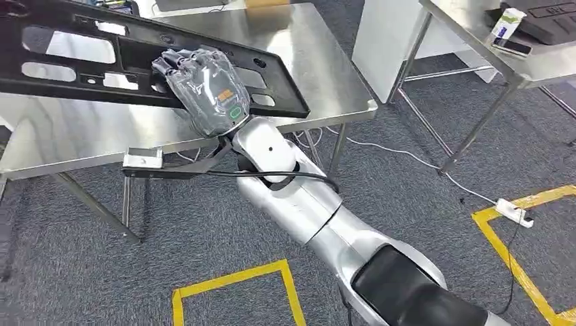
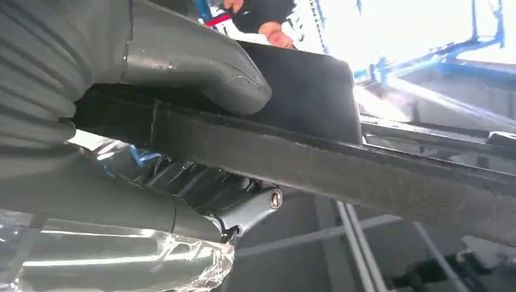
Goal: Take the parts from the cabinet and place them on the table.
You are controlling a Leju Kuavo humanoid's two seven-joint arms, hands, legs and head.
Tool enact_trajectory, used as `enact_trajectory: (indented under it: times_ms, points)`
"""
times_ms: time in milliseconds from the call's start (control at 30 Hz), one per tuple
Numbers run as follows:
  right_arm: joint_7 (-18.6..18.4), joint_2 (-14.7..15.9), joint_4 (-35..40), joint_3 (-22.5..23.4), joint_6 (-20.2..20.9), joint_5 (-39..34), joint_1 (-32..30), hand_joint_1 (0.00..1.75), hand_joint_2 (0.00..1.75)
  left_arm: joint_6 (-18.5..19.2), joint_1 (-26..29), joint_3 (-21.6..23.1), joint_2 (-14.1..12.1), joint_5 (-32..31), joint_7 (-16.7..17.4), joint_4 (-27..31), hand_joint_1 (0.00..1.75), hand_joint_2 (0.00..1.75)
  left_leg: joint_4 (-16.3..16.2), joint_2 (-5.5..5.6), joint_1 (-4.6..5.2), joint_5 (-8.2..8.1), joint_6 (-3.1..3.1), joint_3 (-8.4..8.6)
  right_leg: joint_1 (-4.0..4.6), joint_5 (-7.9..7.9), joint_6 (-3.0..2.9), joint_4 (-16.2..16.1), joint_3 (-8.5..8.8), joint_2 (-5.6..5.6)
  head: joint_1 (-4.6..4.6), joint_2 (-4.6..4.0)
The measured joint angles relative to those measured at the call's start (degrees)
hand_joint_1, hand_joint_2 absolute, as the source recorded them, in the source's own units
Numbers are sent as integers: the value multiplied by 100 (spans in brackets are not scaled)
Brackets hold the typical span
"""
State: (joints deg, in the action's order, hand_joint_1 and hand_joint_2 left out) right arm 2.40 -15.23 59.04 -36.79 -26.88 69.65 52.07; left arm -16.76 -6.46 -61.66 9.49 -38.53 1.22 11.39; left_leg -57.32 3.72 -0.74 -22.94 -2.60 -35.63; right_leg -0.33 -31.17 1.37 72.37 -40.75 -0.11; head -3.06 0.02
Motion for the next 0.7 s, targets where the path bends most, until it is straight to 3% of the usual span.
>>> enact_trajectory:
  times_ms: [33,67,100,133,233,367,400,433,467,500,567,600,633,700]
  points:
    - [-28,0,2,0,0,59,5,175,175,2,0,0,2,-11,0,0,0,175,-2,83,0,0,3,7,0,242,43,-534,237,40,-2,0]
    - [-59,0,0,-2,0,112,11,175,175,0,-1,2,9,-24,2,0,0,175,-8,155,0,-2,9,10,-10,455,61,-1071,478,151,0,0]
    - [-63,2,-5,-2,2,140,19,175,175,0,-1,2,11,-35,2,0,0,175,-21,215,5,-8,26,-10,-33,572,46,-1454,632,412,-4,0]
    - [-63,4,-11,-7,2,145,19,175,175,0,-3,2,11,-44,5,0,0,175,-48,290,30,-31,67,-29,-26,599,-5,-1479,677,349,5,0]
    - [-70,-13,-29,-24,4,169,16,175,175,0,42,0,7,-44,13,0,0,175,-11,395,-24,-12,183,-48,-3,602,-104,-1480,702,217,7,0]
    - [-70,-17,-29,-24,4,169,17,175,175,0,43,0,7,-44,13,0,0,175,-11,399,-23,-12,187,-49,-5,604,-106,-1484,702,213,7,0]
    - [-70,-44,-29,-31,4,175,22,175,175,-4,46,0,-26,-44,15,2,0,175,-54,385,-49,-44,211,-55,-118,646,-168,-1564,747,138,4,0]
    - [-70,-66,-29,-37,4,184,36,175,175,-2,39,0,-4,-46,15,-2,0,175,-469,-88,-1,-317,263,-237,-88,638,-241,-1589,789,50,44,0]
    - [-70,-50,-77,-48,-48,283,-4,175,175,0,33,2,-9,-63,15,-2,0,175,-1803,-356,-73,-819,365,-939,-55,609,-272,-1584,799,-119,46,0]
    - [-68,-50,-98,-55,-133,320,-18,175,175,0,46,2,-13,-70,13,-2,0,175,-1527,-361,-97,-604,380,-811,-57,600,-265,-1581,801,-155,46,0]
    - [-61,-50,-120,-52,-142,265,-10,175,175,-2,43,2,-29,-70,-11,0,0,175,-480,-417,-121,-105,371,-245,-60,578,-230,-1580,826,-180,46,0]
    - [-61,-50,-127,-37,-142,219,-8,175,175,-2,40,0,-33,-68,-41,0,0,175,-74,-512,-121,-17,354,-15,-44,566,-209,-1580,839,-184,44,0]
    - [-63,-46,-136,-22,-146,191,-2,175,175,2,29,0,-31,-66,-61,0,0,175,-18,-511,-80,-60,312,20,36,549,-171,-1568,821,-190,39,0]
    - [-61,-31,-164,-4,-144,169,-2,175,175,68,28,0,-17,-50,-150,0,0,175,-6,-471,-78,-37,299,11,96,523,-201,-1537,823,-190,9,0]
